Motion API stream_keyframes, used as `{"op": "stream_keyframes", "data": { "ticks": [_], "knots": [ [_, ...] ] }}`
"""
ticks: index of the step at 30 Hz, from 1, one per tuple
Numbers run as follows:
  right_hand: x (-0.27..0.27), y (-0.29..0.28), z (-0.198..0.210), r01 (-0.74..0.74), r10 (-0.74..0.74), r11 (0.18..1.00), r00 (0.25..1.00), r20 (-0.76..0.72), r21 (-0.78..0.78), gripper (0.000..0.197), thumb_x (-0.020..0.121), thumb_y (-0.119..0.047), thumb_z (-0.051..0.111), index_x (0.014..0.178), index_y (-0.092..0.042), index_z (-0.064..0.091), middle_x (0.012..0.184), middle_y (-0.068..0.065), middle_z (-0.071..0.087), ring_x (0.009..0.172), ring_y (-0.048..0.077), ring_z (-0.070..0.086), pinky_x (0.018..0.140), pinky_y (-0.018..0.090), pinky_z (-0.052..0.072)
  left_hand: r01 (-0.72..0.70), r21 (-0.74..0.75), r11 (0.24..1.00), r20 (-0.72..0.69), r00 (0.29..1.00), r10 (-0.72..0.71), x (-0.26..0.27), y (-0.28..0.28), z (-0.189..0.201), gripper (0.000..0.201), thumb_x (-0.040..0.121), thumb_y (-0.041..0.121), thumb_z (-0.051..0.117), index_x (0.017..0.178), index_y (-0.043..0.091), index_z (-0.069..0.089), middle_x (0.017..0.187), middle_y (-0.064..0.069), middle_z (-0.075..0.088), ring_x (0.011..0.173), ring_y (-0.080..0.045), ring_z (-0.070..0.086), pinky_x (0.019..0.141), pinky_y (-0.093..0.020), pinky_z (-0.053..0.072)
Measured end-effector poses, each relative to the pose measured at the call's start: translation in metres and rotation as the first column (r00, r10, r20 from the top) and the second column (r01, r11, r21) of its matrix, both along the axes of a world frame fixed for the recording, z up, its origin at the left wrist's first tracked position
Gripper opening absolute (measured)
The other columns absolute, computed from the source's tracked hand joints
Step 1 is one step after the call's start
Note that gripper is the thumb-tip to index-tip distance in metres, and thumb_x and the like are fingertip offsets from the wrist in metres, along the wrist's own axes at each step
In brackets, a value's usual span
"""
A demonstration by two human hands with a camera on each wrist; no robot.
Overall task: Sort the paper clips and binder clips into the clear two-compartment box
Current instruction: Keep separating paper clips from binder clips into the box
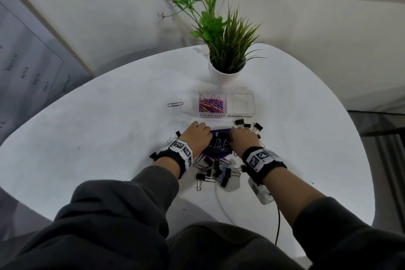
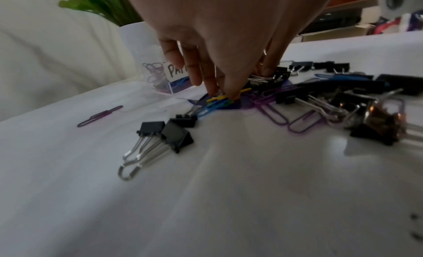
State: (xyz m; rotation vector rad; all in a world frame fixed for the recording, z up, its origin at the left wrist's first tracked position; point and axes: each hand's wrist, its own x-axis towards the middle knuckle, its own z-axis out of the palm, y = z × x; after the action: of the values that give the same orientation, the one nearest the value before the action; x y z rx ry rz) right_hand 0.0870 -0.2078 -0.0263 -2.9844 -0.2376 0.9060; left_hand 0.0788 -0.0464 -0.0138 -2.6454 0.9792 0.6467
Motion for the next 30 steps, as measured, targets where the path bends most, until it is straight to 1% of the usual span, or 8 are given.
{"op": "stream_keyframes", "data": {
  "ticks": [4, 7, 10, 15, 19, 22, 26, 30],
  "knots": [
    [0.003, 0.000, 0.003, 0.083, -0.075, 0.995, 0.988, -0.133, 0.053, 0.025, 0.091, -0.009, 0.048, 0.115, -0.005, 0.053, 0.117, 0.015, 0.062, 0.111, 0.030, 0.058, 0.085, 0.037, 0.048, 0.033, 0.059, 0.998, 0.009, 0.999, -0.033, -0.004, -0.006, 0.000, 0.028, 0.097, 0.005, 0.034, 0.121, 0.002, 0.050, 0.127, -0.015, 0.051, 0.118, -0.030, 0.045, 0.098, -0.036, 0.035],
    [0.005, -0.002, 0.007, 0.133, -0.111, 0.985, 0.976, -0.189, 0.110, 0.005, 0.086, -0.008, 0.053, 0.089, -0.008, 0.057, 0.100, 0.016, 0.064, 0.094, 0.027, 0.060, 0.080, 0.034, 0.049, -0.015, 0.033, 0.999, 0.043, 0.999, 0.014, -0.006, -0.011, 0.002, 0.030, 0.097, 0.003, 0.031, 0.120, 0.002, 0.050, 0.127, -0.014, 0.050, 0.119, -0.030, 0.045, 0.098, -0.037, 0.036],
    [0.005, -0.005, 0.012, 0.186, -0.158, 0.973, 0.968, -0.192, 0.139, 0.014, 0.087, -0.007, 0.051, 0.074, -0.009, 0.051, 0.093, 0.015, 0.061, 0.088, 0.025, 0.058, 0.076, 0.033, 0.046, -0.084, -0.012, 0.996, 0.000, 0.996, 0.084, -0.007, -0.010, 0.001, 0.030, 0.097, 0.002, 0.033, 0.123, 0.001, 0.049, 0.128, -0.016, 0.052, 0.117, -0.032, 0.050, 0.097, -0.037, 0.039],
    [-0.001, -0.012, 0.012, 0.274, -0.246, 0.948, 0.954, -0.170, 0.164, 0.017, 0.090, -0.007, 0.047, 0.104, -0.007, 0.056, 0.114, 0.016, 0.064, 0.105, 0.031, 0.060, 0.086, 0.036, 0.049, -0.251, -0.142, 0.957, -0.091, 0.966, 0.240, -0.009, 0.007, -0.003, 0.036, 0.092, -0.002, 0.041, 0.128, 0.002, 0.043, 0.127, -0.016, 0.050, 0.109, -0.031, 0.055, 0.088, -0.036, 0.045],
    [-0.007, -0.013, 0.013, 0.279, -0.244, 0.936, 0.954, -0.175, 0.216, 0.027, 0.090, -0.010, 0.047, 0.117, -0.010, 0.052, 0.110, 0.015, 0.065, 0.101, 0.032, 0.062, 0.077, 0.034, 0.048, -0.536, -0.278, 0.797, -0.255, 0.841, 0.477, -0.014, 0.025, -0.002, 0.036, 0.090, -0.004, 0.041, 0.124, 0.006, 0.045, 0.126, -0.014, 0.048, 0.106, -0.032, 0.054, 0.085, -0.037, 0.044],
    [-0.006, -0.014, 0.015, 0.260, -0.243, 0.944, 0.964, -0.104, 0.205, 0.020, 0.095, -0.018, 0.040, 0.102, -0.008, 0.055, 0.111, 0.016, 0.063, 0.101, 0.031, 0.060, 0.081, 0.035, 0.048, -0.537, -0.270, 0.799, -0.250, 0.841, 0.480, -0.021, 0.037, -0.005, 0.039, 0.088, -0.004, 0.043, 0.125, 0.007, 0.047, 0.128, -0.012, 0.049, 0.112, -0.031, 0.052, 0.089, -0.034, 0.040],
    [-0.006, -0.015, 0.014, 0.316, -0.307, 0.915, 0.949, -0.075, 0.250, 0.017, 0.095, -0.019, 0.035, 0.085, -0.009, 0.045, 0.101, 0.017, 0.059, 0.087, 0.027, 0.053, 0.076, 0.032, 0.040, -0.456, -0.246, 0.855, -0.159, 0.889, 0.429, -0.027, 0.035, -0.014, 0.033, 0.093, 0.020, 0.044, 0.125, 0.012, 0.049, 0.128, -0.009, 0.050, 0.110, -0.030, 0.054, 0.092, -0.035, 0.040],
    [-0.015, -0.012, 0.016, 0.311, -0.278, 0.878, 0.950, -0.141, 0.364, 0.035, 0.100, -0.019, 0.033, 0.067, -0.009, 0.040, 0.078, 0.009, 0.048, 0.079, 0.023, 0.046, 0.066, 0.028, 0.033, -0.473, -0.204, 0.857, -0.121, 0.881, 0.458, -0.027, 0.023, -0.021, 0.033, 0.095, 0.024, 0.046, 0.124, 0.010, 0.050, 0.129, -0.010, 0.049, 0.115, -0.030, 0.050, 0.096, -0.037, 0.040]
  ]
}}
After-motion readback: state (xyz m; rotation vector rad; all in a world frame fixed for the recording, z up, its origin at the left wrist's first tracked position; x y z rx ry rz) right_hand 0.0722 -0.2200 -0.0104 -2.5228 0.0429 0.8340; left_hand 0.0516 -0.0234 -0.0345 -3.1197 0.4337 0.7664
